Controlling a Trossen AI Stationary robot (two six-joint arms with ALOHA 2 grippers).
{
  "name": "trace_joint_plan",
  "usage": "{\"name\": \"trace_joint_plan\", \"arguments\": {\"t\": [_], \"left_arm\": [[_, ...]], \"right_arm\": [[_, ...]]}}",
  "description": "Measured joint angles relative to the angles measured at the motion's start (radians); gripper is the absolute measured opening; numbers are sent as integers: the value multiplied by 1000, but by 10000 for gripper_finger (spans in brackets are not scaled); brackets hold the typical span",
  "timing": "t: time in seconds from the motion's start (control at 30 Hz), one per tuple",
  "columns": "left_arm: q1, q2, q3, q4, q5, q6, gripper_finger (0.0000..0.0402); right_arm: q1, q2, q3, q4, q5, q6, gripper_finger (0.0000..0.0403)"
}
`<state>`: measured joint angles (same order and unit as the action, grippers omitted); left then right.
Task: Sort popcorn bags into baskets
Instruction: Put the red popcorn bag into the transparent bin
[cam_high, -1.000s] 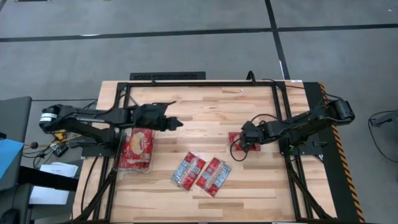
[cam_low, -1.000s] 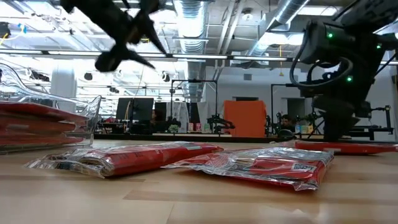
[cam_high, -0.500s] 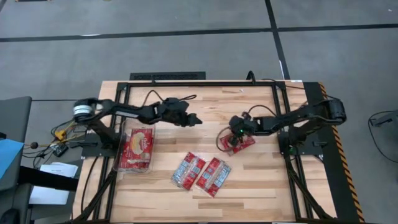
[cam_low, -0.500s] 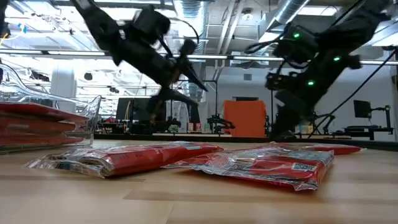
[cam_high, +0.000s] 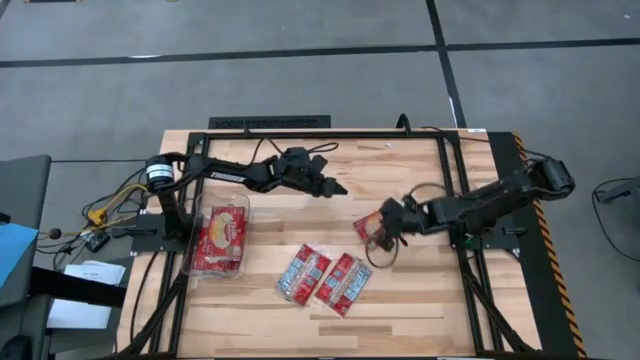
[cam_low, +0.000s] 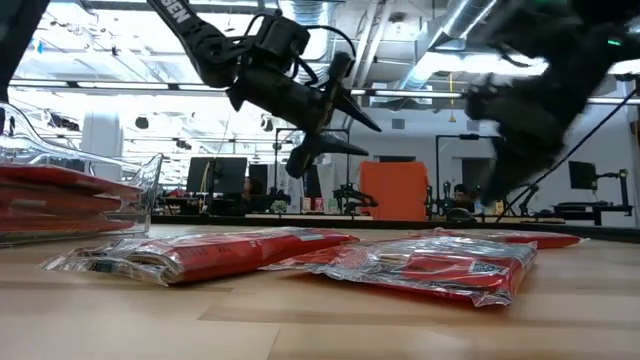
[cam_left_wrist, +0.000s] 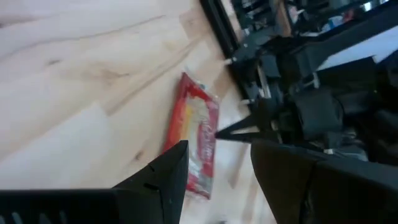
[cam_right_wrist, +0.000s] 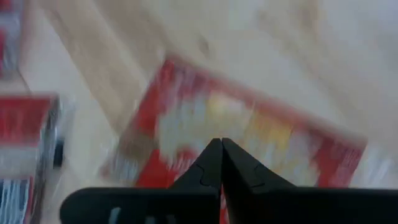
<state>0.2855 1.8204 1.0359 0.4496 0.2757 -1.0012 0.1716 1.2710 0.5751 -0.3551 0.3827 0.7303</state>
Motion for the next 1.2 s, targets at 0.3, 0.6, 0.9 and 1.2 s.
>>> {"name": "trace_joint_plan", "arguments": {"t": [0.3,0.6,0.9,1.2], "left_arm": [[-2,15,24,-134,-52,89,162],[-3,15,23,-199,-79,135,162],[-3,15,23,-281,-62,238,201],[0,15,23,-329,-78,245,283]], "right_arm": [[131,11,-90,-3,62,238,11],[53,129,-105,96,92,91,30],[-42,230,-72,296,38,-105,15],[-93,241,-52,350,-5,-296,32]]}}
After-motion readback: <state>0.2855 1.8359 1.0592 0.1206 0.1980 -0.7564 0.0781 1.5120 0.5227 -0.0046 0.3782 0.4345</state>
